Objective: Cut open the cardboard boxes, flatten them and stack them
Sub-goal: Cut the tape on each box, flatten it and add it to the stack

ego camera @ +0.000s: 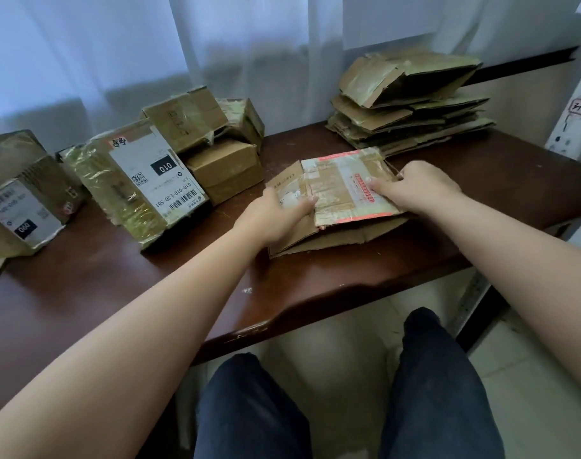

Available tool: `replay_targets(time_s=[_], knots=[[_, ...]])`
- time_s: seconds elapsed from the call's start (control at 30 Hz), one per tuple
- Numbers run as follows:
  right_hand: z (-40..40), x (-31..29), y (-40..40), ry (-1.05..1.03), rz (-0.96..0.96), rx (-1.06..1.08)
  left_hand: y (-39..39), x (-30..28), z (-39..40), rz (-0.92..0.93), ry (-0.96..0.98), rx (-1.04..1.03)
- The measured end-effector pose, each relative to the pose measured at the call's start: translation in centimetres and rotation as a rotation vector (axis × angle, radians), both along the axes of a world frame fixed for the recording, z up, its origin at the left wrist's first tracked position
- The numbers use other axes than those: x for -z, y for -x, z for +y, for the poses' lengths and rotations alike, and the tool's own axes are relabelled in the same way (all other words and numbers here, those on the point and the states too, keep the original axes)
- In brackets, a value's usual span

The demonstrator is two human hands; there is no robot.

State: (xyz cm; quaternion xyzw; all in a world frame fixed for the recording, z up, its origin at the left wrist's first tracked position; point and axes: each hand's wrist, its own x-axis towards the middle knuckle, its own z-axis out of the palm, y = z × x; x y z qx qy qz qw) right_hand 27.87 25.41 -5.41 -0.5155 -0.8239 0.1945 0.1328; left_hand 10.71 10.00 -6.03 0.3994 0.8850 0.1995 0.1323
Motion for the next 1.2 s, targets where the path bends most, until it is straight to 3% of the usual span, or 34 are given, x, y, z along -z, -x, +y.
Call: replay_targets(time_s=[0.23,0.43,0.57,0.7,0.83,1.0,1.2], knots=[[-0.4,0.9,-0.1,0.343,0.619,-0.019,-0.1,0.3,0.1,-0.02,-0.107,0.049],[-0.1,-0.2,-0.3,0.377,0.862,-0.091,1.0,-1.2,1.2,-0.136,-0.334,-0.047],[2.4,-1.2,-0.1,0.148,0.81,-0.085,1.1,-2.9,3.3,0.015,-0.499,-0.037],[4.9,-4.1,-0.1,-0.172,0.583,-0.007,1.3,-5.5,6.8,0.121,-0.644,0.021],[9.4,-8.1,-0.3,-0.393,0.366,0.07,1.8,-8.8,12.0,0.107,-0.676,0.068],[17.1,-12.4,-0.2,-0.517,0.271,0.145,1.8,-13.0,20.0,0.11,-0.712,0.149],[23.9,-14.2,0.4,-0.505,0.26,0.175,0.8,-14.5,27.9,0.111,-0.728,0.209]])
